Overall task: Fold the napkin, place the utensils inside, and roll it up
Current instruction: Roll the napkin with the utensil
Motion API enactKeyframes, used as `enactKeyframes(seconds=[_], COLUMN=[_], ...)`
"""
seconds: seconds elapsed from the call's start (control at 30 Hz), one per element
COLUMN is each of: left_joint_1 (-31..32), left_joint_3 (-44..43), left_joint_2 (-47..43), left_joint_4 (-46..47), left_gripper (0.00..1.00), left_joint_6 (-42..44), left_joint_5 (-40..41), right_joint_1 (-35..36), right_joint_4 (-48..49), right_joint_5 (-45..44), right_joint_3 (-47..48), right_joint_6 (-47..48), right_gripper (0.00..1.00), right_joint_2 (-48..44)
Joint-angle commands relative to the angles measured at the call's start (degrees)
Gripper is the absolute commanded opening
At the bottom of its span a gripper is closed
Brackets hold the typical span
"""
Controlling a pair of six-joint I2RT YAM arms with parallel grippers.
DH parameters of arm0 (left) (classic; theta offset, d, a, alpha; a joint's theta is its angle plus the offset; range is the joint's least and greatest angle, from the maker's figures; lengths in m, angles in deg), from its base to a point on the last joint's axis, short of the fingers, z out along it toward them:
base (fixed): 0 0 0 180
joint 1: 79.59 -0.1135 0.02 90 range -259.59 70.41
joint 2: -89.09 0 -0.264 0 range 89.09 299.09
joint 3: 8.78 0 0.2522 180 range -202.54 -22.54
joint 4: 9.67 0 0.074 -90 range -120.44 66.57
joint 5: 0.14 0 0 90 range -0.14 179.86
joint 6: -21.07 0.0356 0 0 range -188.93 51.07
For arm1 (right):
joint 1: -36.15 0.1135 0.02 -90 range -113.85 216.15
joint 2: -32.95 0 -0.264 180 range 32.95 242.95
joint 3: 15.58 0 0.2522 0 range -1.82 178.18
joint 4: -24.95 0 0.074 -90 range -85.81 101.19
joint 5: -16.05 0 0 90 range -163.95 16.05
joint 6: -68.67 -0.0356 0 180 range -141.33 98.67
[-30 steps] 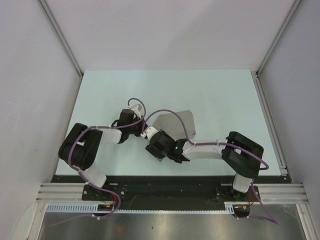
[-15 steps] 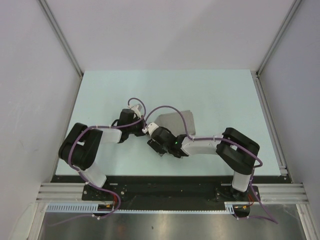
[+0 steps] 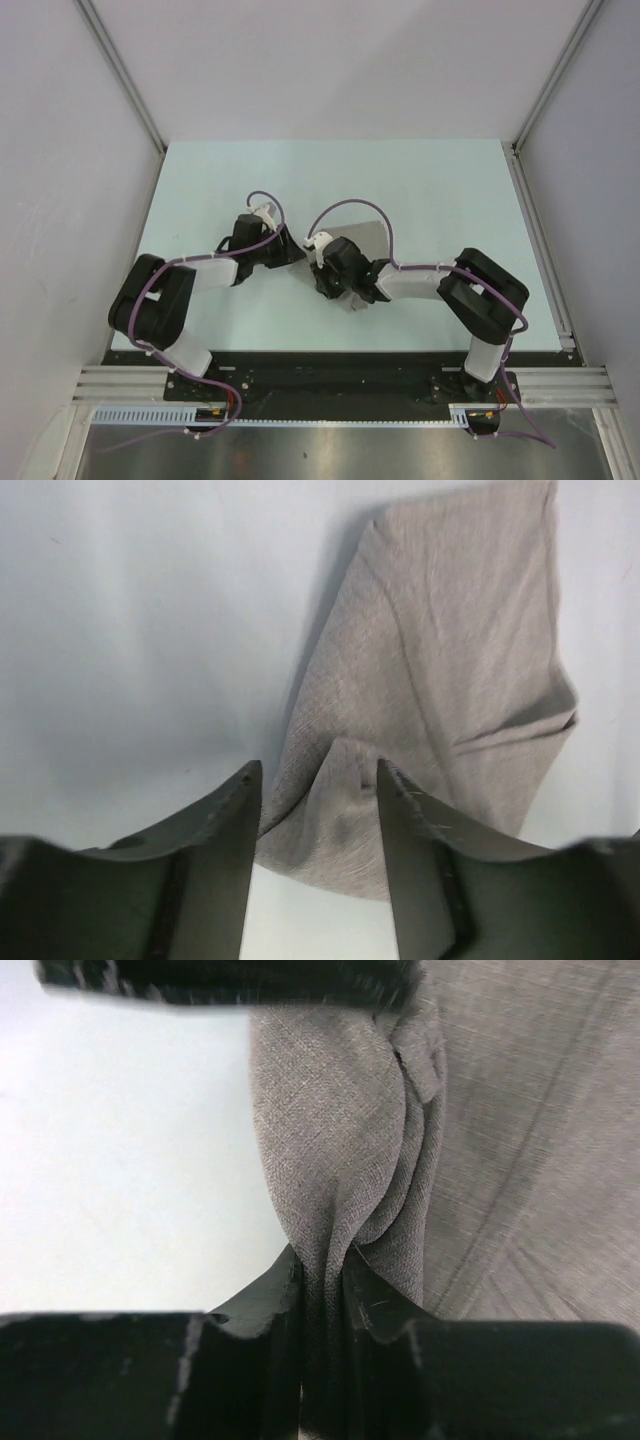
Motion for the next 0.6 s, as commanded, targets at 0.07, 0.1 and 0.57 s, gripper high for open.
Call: enactKeyframes(seconds=[0.07,0.1,0.57], left_joint_1=[-1.57,-1.57,-1.49], left_joint_3=[1.98,3.82,13.41], left_joint_2=[-9.3,-10.19,-18.89], left_joint_4=[1.0,1.87,-1.28], left_gripper=[0.64,0.66,0.72], left_joint_6=[-1.08,-1.08,1.2], left_joint_5=[4.76,4.86,2.39], right_joint_1=[-0.31,-0.58,-6.64], right_joint_4=[5.83,6.98,17.28], right_joint_5=[26.64,28.23,42.22], right_joint_3=[-8.74,-9.1,-12.7], right_joint_6=[-11.75,-12.46,-18.18], right_gripper=[0.13,0.12,0.06], right_joint_2=[3.83,3.92,6.73])
